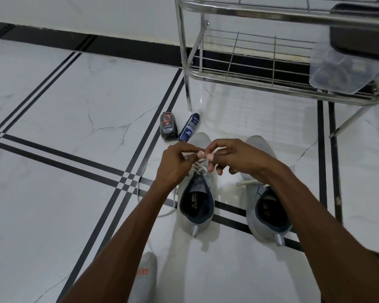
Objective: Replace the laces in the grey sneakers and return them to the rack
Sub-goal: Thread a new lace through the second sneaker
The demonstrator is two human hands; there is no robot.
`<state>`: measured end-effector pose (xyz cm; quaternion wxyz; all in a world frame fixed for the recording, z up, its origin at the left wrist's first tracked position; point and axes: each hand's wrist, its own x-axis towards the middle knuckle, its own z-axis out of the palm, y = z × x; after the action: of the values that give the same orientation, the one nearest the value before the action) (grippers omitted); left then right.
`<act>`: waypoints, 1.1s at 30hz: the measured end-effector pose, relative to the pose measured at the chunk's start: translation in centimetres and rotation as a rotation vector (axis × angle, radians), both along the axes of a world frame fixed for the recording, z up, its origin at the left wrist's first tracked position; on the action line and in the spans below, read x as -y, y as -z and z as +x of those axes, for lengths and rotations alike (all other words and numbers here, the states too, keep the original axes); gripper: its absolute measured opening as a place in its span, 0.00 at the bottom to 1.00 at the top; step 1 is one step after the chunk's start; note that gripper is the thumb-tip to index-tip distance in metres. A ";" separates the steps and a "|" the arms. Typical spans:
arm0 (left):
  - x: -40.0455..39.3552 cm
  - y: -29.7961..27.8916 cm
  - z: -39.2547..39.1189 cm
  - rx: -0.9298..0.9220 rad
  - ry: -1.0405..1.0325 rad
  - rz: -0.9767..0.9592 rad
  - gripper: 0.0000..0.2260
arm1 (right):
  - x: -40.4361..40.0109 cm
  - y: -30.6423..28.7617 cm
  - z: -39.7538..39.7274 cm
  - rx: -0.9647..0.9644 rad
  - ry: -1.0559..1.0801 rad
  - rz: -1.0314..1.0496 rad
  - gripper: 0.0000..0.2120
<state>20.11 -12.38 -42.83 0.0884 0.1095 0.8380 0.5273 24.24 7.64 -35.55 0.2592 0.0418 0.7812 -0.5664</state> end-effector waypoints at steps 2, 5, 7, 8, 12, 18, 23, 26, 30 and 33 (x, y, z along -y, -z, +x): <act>0.9 0.3 0.2 -0.087 -0.054 -0.087 0.09 | 0.7 0.4 0.1 -0.010 -0.020 -0.011 0.10; 2.3 0.3 1.3 -0.084 -0.164 -0.129 0.12 | 1.5 1.4 0.2 -0.047 0.007 -0.033 0.06; 3.2 0.3 2.3 -0.049 -0.167 -0.120 0.13 | 2.0 1.8 0.2 -0.067 0.025 -0.020 0.06; 3.4 0.2 2.8 -0.024 -0.141 -0.118 0.14 | 2.2 1.9 0.2 -0.076 0.035 -0.002 0.06; 3.8 0.3 4.0 0.156 0.044 -0.179 0.12 | 2.9 2.2 -0.2 -0.089 0.018 0.084 0.07; 3.9 0.9 5.6 0.200 -0.084 -0.050 0.07 | 4.0 2.8 0.0 -0.212 -0.079 0.321 0.06; 4.1 1.2 6.4 0.311 -0.176 0.091 0.07 | 5.0 3.7 0.3 -0.349 -0.168 0.517 0.06; 4.1 1.3 6.5 0.340 -0.202 0.132 0.07 | 5.8 4.9 0.6 -0.357 -0.315 0.622 0.06; 3.9 1.6 6.6 0.326 -0.220 0.148 0.07 | 6.7 6.3 0.5 -0.389 -0.300 0.707 0.07; 3.9 1.6 6.7 0.327 -0.215 0.184 0.07 | 7.0 6.6 0.5 -0.361 -0.304 0.742 0.13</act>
<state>26.82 -16.26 -44.46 0.1562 -0.0601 0.7677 0.6186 24.79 0.65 -42.17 0.1663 -0.0832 0.9618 -0.2008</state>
